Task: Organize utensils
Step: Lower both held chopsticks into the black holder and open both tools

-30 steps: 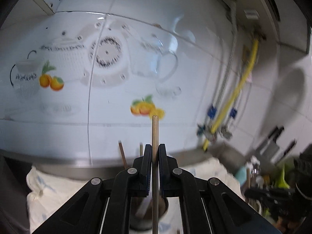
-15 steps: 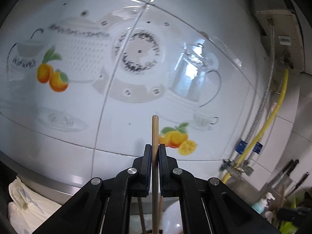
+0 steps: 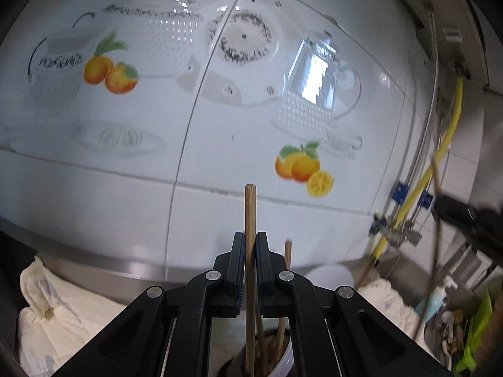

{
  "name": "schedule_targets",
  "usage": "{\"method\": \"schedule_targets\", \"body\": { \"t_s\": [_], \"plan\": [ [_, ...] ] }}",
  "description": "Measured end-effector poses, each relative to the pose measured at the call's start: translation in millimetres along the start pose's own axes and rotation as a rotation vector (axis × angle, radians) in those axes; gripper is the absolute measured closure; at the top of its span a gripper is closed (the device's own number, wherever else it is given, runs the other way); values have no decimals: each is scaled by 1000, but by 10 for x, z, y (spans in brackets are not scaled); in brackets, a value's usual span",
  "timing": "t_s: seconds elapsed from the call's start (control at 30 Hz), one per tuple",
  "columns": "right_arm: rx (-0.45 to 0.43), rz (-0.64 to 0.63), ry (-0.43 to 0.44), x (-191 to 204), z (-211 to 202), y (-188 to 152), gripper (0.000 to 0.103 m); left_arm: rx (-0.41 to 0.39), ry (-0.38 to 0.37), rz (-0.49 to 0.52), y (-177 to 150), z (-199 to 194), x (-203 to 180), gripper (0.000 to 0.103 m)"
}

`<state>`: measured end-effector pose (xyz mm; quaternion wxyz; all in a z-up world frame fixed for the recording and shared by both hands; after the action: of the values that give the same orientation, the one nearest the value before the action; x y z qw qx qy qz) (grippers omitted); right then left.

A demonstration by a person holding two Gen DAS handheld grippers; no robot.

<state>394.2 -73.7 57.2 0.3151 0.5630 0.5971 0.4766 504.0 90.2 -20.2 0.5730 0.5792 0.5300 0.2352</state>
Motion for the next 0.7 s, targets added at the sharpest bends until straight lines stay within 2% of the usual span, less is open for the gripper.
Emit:
{"method": "schedule_targets", "body": {
  "t_s": [0.27,0.43,0.7],
  "plan": [
    [-55,27,2,132,242,6,93,66,-2,-8,-167,-139,30,95],
    [-56,24,-13,134,357,-73,93,93,-5,-10,-177,-248,42,94],
    [62,-8,-29,78,485,-488,93,146,-4,-29,-180,-271,68,93]
  ]
}}
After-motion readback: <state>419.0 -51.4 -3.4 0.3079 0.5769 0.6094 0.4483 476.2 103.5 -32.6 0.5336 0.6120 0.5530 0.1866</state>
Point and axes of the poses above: each gripper's, at about its wrist camera, not at the fingertips, and z roughly the way its jaws point, x to its left, y to its top, the point moved 9 cm from there along z, roughly the way its jaws point, and after that the axes turned 10 degrees about -y, right-handed, at the moved point
